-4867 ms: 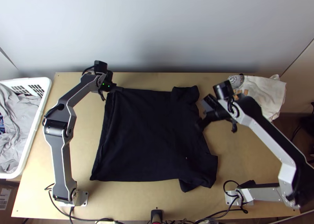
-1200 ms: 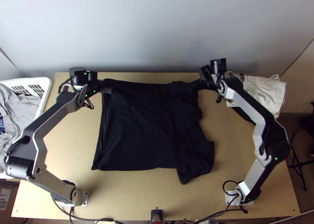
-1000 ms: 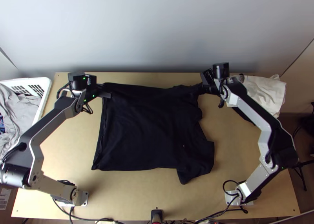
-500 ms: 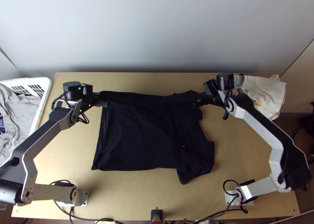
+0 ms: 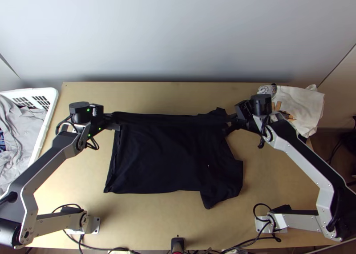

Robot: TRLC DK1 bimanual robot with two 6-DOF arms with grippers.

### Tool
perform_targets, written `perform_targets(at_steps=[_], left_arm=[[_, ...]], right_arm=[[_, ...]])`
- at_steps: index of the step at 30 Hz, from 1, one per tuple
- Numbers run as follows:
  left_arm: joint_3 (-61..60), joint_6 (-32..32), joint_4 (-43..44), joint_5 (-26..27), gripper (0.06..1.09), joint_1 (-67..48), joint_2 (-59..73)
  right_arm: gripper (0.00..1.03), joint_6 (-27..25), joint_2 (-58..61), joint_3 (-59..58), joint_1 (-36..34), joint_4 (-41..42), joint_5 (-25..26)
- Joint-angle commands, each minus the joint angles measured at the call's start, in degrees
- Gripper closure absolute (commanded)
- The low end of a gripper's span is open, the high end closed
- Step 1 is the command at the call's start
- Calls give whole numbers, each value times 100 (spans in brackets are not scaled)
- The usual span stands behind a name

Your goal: Fold the t-shirt

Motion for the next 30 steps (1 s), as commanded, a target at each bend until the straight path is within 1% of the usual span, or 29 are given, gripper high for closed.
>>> perform_targets(at_steps=[1,30], left_arm=[[-339,-28,-11,22,105,0,-239],[-1051,104,16,48,105,44,-336]], right_arm=[[100,30,-303,-380,72,-2,2],[100,101,-980,-1391,661,-344,-34]])
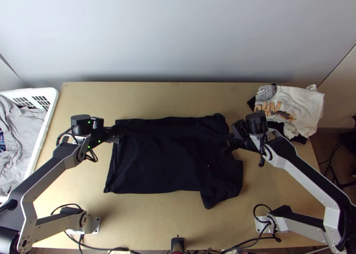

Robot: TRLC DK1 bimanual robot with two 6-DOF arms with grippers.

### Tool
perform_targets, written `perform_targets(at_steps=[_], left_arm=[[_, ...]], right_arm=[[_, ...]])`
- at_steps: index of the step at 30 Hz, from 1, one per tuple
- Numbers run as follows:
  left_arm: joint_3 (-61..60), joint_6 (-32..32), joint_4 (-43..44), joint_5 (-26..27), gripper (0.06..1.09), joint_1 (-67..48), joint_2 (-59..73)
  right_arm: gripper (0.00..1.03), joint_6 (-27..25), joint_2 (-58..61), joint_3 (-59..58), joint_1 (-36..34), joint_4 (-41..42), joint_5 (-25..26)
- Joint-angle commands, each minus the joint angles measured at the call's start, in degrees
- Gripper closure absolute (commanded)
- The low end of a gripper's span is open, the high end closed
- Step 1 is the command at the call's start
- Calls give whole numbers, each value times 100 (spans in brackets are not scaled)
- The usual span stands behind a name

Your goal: Fold the t-shirt

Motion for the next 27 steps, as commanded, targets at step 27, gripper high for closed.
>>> perform_targets(at_steps=[27], left_arm=[[-748,64,-97,42,105,13,-338]], right_arm=[[100,103,-591,-623,284,-471,-78]])
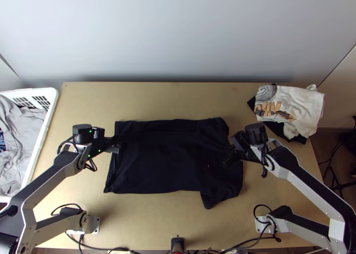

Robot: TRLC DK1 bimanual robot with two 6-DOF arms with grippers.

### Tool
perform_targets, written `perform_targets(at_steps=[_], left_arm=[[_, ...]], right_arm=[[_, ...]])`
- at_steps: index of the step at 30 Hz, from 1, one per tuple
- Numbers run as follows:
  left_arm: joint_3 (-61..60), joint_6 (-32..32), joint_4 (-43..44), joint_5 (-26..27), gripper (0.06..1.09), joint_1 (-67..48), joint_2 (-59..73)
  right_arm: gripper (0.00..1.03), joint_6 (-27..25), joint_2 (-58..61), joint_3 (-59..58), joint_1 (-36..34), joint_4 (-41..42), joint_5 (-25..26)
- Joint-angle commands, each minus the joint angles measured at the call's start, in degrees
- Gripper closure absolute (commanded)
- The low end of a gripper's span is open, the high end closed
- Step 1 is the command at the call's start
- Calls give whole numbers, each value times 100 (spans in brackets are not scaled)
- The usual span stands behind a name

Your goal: Fold the t-shirt

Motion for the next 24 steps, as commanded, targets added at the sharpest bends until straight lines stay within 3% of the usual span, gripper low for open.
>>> perform_targets(at_steps=[1,24], left_arm=[[-99,23,-16,0,105,18,-58],[-319,137,-51,0,105,-9,100]], right_arm=[[100,25,-64,-64,70,-67,-14],[100,77,-205,-345,298,-383,-164]])
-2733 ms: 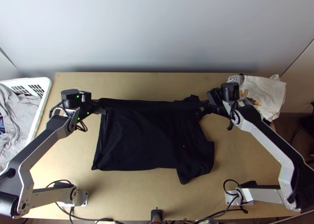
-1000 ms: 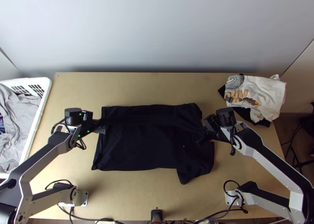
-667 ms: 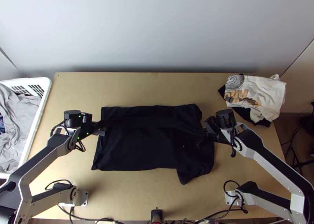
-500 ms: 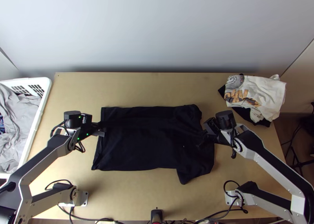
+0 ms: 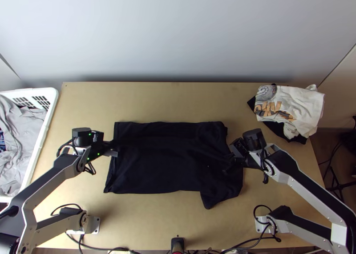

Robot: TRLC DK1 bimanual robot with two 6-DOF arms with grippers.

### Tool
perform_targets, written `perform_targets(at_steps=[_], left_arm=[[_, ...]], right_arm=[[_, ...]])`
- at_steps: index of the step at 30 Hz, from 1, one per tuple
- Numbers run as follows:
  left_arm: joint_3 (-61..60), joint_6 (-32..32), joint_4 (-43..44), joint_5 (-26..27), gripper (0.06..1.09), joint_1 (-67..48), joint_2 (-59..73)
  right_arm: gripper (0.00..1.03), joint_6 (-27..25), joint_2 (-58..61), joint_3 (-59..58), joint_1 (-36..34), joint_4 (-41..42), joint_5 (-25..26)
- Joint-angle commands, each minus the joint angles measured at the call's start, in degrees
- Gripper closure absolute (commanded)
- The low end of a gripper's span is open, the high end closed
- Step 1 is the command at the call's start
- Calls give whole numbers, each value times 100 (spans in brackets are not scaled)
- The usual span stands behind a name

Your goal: Fold the t-shirt

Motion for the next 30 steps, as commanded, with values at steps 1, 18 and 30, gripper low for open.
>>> perform_targets(at_steps=[1,18,30], left_arm=[[-67,30,-29,0,105,-140,127],[-15,109,59,0,77,-210,584],[1040,628,-2332,571,26,317,-146]], right_arm=[[100,12,5,-109,42,74,-13],[66,21,506,-127,174,504,-4],[3,29,14,278,-274,-14,-48]])
